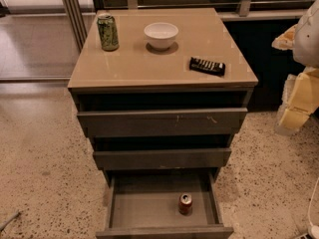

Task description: Pick coke can from bottom drawer and place on counter

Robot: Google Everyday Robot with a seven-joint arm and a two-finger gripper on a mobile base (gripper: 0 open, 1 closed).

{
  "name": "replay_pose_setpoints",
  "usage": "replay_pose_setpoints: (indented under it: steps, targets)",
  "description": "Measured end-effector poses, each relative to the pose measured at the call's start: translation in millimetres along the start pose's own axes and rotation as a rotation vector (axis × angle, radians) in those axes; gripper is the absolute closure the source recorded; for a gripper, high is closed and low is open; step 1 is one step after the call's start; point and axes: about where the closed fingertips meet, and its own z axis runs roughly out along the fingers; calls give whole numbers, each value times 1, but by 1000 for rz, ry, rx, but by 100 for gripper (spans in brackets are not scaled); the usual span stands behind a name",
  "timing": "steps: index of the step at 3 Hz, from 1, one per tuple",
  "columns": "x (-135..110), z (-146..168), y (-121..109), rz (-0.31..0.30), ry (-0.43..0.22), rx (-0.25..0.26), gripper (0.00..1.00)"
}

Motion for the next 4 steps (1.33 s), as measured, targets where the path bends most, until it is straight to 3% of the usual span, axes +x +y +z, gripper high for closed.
replay_pose_setpoints:
  steps: [1, 2, 3, 4]
  targets:
    - [0, 0, 0, 0, 0, 0, 1]
    - [0, 0, 0, 0, 0, 0, 19]
    - [5, 24, -4, 13, -29, 16, 43]
    - [17, 90, 1, 37, -101, -3, 66]
